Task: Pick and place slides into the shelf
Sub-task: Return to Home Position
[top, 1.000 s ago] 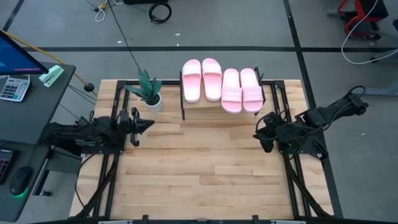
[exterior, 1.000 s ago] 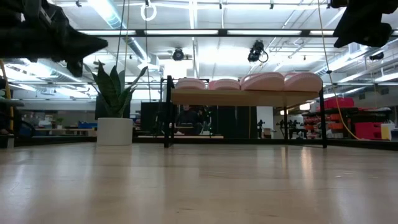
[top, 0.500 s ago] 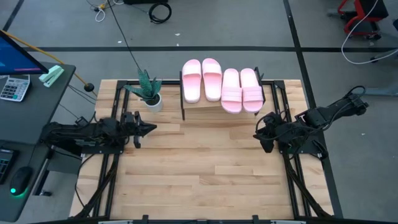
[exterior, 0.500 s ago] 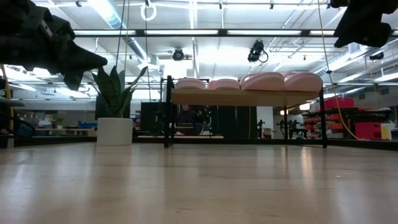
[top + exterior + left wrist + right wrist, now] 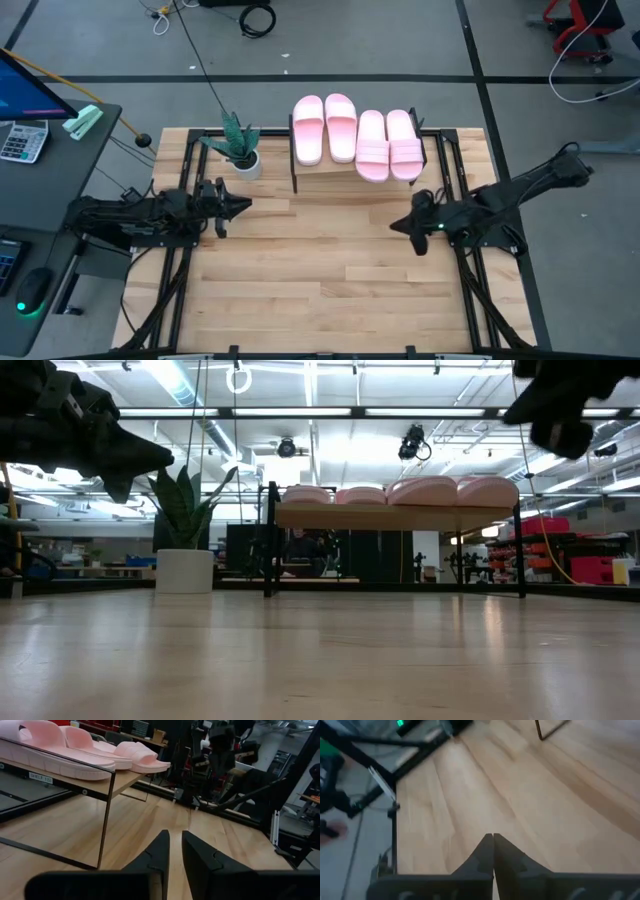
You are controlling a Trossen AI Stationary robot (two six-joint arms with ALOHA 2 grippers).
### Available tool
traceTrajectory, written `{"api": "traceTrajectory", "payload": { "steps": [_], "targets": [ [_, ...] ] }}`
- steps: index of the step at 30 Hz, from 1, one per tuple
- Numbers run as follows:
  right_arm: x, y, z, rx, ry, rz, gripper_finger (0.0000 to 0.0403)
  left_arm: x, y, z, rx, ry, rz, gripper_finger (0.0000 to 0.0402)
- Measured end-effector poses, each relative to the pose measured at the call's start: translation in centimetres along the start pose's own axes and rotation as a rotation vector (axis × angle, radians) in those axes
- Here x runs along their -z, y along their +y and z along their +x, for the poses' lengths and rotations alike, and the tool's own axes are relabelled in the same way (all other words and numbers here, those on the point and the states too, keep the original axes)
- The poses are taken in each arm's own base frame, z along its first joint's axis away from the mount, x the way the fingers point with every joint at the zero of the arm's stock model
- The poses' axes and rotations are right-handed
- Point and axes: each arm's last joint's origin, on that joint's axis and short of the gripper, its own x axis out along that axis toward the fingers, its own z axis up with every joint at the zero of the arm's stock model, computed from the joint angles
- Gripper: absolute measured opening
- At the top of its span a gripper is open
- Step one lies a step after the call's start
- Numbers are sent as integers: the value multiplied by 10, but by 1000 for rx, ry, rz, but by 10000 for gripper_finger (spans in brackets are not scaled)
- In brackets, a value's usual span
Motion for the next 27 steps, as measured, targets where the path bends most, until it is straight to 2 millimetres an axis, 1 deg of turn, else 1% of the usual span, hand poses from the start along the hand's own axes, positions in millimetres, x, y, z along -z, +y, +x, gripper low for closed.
{"api": "traceTrajectory", "payload": {
  "steps": [3,6,8,10,14,17,21,27],
  "targets": [
    [6,-12,18,-46,-108,0,3,0,0,0,1,-2,0,56],
    [6,-30,32,-78,-208,2,3,0,0,0,3,-5,-1,51],
    [2,-40,36,-100,-251,-7,2,-1,0,0,4,-7,-2,48],
    [-6,-47,35,-126,-282,-32,2,-1,0,0,5,-9,-2,45],
    [-24,-55,21,-182,-342,-99,2,-1,0,0,5,-10,-2,44],
    [-29,-58,6,-247,-377,-117,1,-1,0,0,6,-10,-2,48],
    [-22,-61,-14,-269,-382,-147,0,-1,0,0,6,-10,-2,53],
    [-10,-63,-49,-316,-473,-201,0,-1,0,0,7,-11,-2,57]
  ]
}}
